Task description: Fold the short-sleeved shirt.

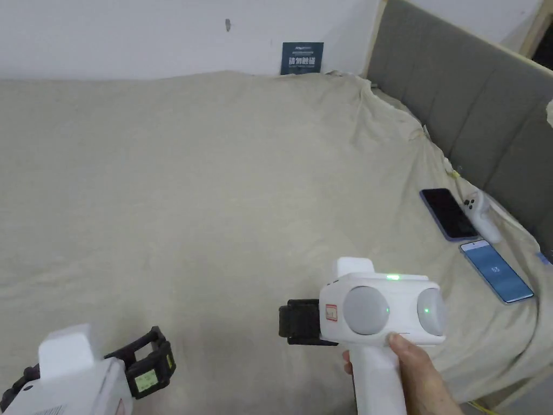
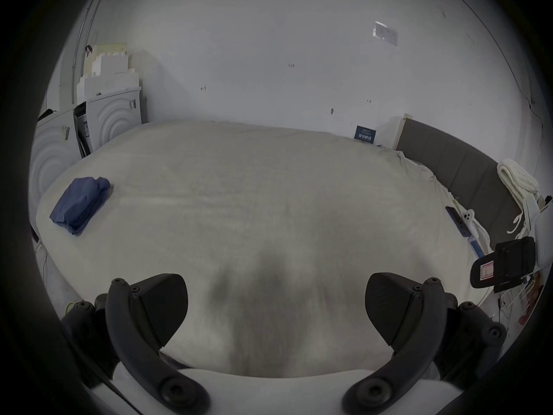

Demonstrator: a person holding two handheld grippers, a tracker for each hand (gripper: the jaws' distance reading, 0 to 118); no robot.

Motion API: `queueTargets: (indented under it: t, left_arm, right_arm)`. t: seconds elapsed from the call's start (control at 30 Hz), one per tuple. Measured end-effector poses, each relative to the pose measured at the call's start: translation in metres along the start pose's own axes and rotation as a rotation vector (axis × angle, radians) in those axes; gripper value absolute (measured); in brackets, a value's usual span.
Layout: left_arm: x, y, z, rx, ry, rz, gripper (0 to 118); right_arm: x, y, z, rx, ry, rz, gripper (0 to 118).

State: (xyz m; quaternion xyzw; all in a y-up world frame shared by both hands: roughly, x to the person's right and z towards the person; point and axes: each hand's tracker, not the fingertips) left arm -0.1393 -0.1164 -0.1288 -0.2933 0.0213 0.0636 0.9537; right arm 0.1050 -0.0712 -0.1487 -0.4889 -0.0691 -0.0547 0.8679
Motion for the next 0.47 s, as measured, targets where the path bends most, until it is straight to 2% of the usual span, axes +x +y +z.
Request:
queueTargets:
  t: [0.07,0.27,0.33,0.4,0.47]
  left_arm:
    - [-0.002,-0.004,-0.002,-0.021,0.025,-0.021,118]
    - [-0.011,-0.02,-0.013,-0.086,0.05,-0.015,118]
    - [-0.013,-0.02,-0.014,-0.099,0.047,-0.003,118]
    - [-0.016,-0.023,-0.016,-0.109,0.053,-0.001,118]
    - [-0.017,-0.022,-0.018,-0.124,0.056,0.001,118]
  right_arm:
    - [0.017,0.011,-0.002,-0.013,0.002,0.009,115]
    - [0.016,0.011,-0.019,-0.088,0.032,-0.033,115]
    - [0.018,0.017,-0.033,-0.16,-0.009,-0.026,114]
    - [0.012,0.014,-0.037,-0.137,-0.022,-0.036,114]
    - [0.005,0.012,-0.041,-0.108,-0.045,0.013,114]
